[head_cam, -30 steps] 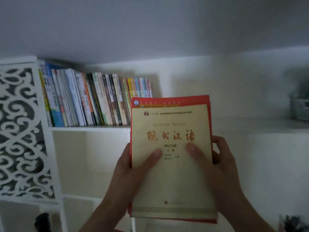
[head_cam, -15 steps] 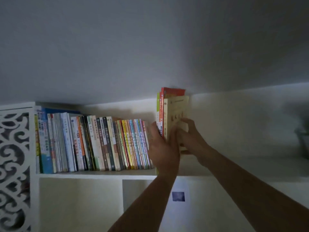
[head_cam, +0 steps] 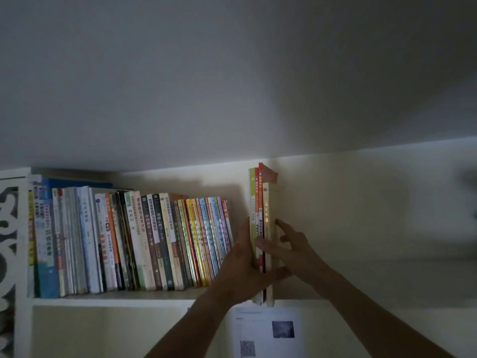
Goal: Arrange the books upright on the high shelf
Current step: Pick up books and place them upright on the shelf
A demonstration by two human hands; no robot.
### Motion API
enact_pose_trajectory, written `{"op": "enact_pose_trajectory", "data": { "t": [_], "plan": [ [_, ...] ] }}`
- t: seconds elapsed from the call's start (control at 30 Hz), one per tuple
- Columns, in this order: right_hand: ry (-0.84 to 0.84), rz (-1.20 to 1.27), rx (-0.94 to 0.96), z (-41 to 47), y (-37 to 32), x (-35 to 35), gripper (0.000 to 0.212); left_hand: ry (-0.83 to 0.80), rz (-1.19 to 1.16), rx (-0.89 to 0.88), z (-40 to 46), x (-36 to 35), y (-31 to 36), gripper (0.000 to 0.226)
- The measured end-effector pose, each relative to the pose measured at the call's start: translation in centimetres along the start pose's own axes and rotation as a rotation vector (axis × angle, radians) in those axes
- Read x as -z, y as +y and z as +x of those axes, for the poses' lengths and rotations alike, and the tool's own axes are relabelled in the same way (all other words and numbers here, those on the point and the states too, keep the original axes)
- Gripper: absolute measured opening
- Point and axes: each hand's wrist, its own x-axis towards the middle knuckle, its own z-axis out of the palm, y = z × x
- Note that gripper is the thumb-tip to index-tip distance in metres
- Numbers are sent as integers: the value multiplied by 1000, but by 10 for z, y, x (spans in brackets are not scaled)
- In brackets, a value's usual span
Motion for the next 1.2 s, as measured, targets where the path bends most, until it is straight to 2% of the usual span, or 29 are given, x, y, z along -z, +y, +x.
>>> {"op": "enact_pose_trajectory", "data": {
  "t": [0.1, 0.2, 0.3, 0.37, 0.47, 0.63, 0.73, 0.93, 1.2],
  "plan": [
    [-4, -7, 81, 7, 4, -7, 55, -95, -28, -51, -2, 16, -11, 109],
    [67, -1, 69, 13, 22, -23, 54, -2, -38, -28, -12, 12, -34, 118],
    [160, -106, 78, 13, 38, -40, 70, 86, 11, -13, -21, 5, -51, 121],
    [218, -157, 68, 14, 47, -44, 83, 73, -33, -63, -23, 6, -52, 113],
    [205, -165, 32, 13, 49, -44, 93, 43, -63, -70, -24, 9, -48, 104],
    [184, -135, 17, 10, 46, -37, 75, 46, -60, -28, -26, 7, -52, 102],
    [172, -74, -20, 9, 47, -32, 74, 32, -50, -43, -23, 7, -49, 107],
    [133, 63, -57, 12, 49, -28, 81, 12, -87, -53, -22, 6, -50, 98],
    [116, 74, -28, 8, 44, -25, 61, 12, -74, -21, -22, 5, -51, 108]
  ]
}}
